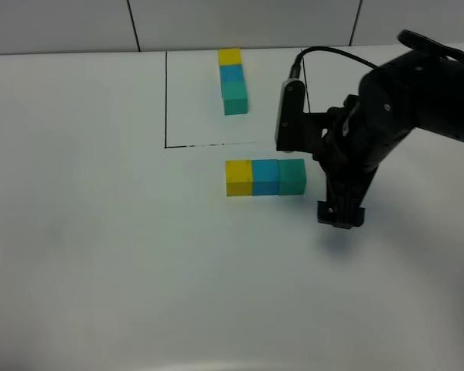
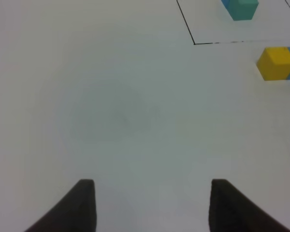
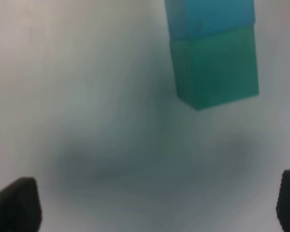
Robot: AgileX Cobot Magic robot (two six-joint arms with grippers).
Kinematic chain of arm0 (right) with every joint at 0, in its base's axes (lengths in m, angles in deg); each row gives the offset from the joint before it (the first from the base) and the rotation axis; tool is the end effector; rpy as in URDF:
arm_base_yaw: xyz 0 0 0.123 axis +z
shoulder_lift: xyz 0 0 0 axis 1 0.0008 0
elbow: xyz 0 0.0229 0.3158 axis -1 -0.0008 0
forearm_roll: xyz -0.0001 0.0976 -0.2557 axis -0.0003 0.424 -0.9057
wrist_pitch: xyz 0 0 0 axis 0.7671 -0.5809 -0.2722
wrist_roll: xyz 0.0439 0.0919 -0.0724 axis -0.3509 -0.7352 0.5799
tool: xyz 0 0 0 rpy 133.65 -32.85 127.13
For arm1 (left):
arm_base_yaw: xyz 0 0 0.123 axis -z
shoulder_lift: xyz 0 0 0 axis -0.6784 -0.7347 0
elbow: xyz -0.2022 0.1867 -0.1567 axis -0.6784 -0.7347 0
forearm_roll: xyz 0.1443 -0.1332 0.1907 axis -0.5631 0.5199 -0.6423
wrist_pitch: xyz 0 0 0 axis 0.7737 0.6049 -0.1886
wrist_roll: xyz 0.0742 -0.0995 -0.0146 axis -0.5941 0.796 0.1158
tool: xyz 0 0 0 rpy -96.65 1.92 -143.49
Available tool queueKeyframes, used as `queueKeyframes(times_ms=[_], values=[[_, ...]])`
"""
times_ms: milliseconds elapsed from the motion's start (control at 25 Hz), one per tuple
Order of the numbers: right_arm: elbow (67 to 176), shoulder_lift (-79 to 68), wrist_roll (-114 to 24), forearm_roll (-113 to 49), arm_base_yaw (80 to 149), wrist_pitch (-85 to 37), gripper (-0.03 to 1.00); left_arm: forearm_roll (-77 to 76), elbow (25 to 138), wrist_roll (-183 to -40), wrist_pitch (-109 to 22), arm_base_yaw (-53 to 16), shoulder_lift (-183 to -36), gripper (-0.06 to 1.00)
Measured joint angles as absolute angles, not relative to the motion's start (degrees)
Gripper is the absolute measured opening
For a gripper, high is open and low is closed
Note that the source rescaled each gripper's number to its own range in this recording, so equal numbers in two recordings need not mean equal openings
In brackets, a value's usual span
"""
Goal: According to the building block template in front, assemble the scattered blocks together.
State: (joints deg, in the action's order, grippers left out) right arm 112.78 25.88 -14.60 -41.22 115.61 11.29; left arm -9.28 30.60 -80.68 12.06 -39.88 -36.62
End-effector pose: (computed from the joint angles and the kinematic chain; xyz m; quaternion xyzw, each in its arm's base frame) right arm 0.3654 0.1734 0.1865 -0.6328 0.7594 -0.0445 0.1442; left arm 0.0127 -0.0100 0.2764 0.0486 0.8446 -0.0400 0.5316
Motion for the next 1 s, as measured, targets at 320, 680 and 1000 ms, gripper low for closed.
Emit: queueKeyframes(times_ms=[320,680,1000], values=[[131.76,38.91,-10.61,-39.95,118.72,21.8,0.9,-9.28,30.6,-80.68,12.06,-39.88,-36.62,0.15],[140.39,47.14,-6.53,-36.77,119.37,23.6,0.79,-9.28,30.6,-80.68,12.06,-39.88,-36.62,0.15],[144.63,51.79,-6.58,-36.4,119.37,24.05,0.76,-9.28,30.6,-80.68,12.06,-39.88,-36.62,0.15]])
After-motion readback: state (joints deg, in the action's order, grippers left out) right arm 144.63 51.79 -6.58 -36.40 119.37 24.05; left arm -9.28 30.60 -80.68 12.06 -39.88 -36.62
